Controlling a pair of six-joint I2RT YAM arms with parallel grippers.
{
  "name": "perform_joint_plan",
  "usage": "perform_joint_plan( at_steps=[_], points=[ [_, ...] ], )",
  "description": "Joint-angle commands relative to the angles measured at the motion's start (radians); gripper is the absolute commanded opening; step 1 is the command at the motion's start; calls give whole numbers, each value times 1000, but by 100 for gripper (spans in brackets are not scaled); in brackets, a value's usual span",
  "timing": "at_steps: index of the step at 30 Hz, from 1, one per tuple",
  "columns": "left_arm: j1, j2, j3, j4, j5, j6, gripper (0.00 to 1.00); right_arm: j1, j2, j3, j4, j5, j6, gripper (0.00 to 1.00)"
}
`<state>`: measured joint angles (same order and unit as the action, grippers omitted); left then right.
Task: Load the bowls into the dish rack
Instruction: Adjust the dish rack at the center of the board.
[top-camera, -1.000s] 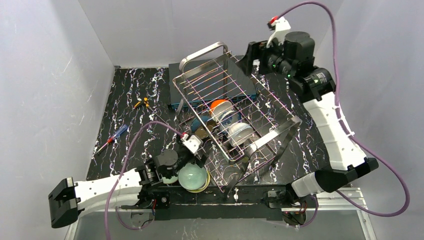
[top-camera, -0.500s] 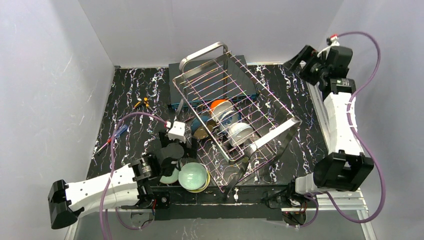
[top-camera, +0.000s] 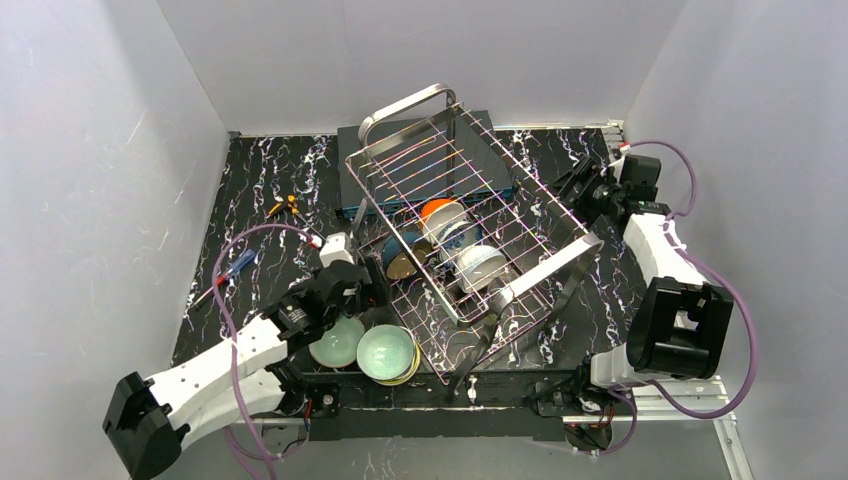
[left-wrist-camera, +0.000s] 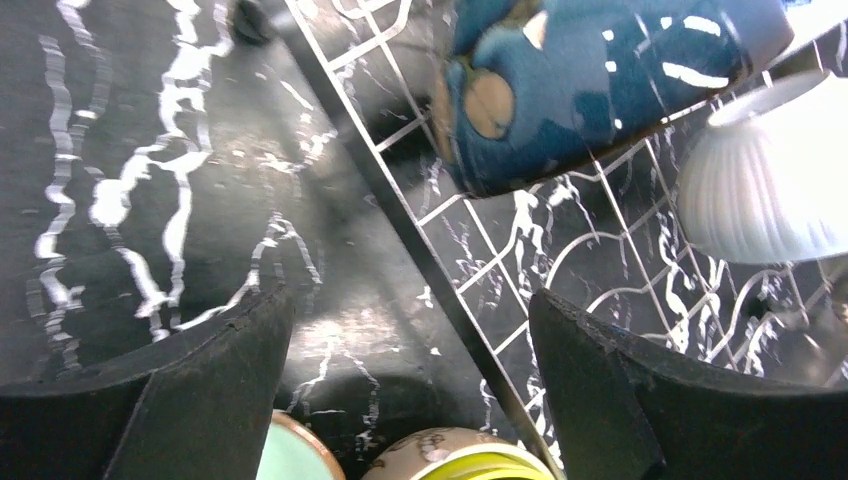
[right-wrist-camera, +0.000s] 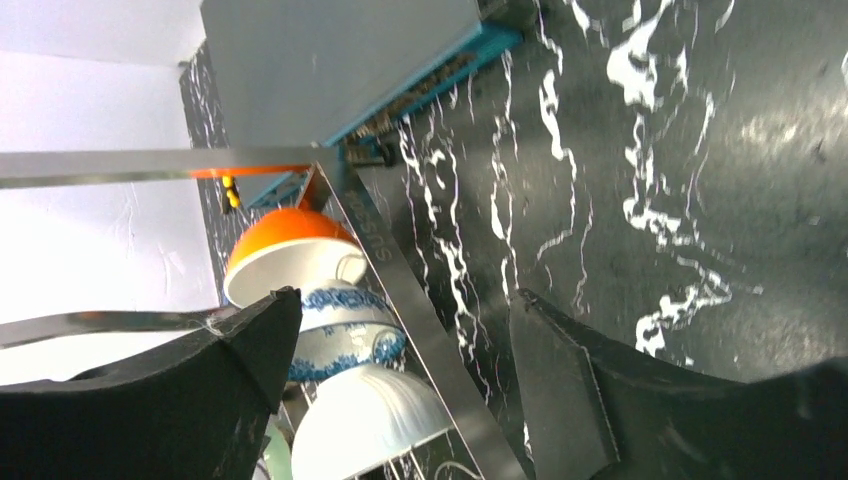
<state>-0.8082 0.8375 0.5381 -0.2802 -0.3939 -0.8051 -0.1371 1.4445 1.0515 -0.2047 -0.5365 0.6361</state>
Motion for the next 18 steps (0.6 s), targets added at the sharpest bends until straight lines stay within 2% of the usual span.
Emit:
perform_joint_plan(
  at_steps=[1,5,9,15,18],
  points=[
    [41,69,-28,207,259,9,83,-1,-52,-84,56,-78,-22,80],
    [62,200,19,264,362,54,76,4,-83,-169,66,-94,-22,72],
    [65,304,107,234,368,126,63,12,-115,-227,54,-106,-36,65],
    [70,400,198,272,353,206,40,54,-168,-373,34,-119,-60,55],
    [72,454,252,266,368,224,23,65,-198,-443,29,-127,-61,52]
  ],
)
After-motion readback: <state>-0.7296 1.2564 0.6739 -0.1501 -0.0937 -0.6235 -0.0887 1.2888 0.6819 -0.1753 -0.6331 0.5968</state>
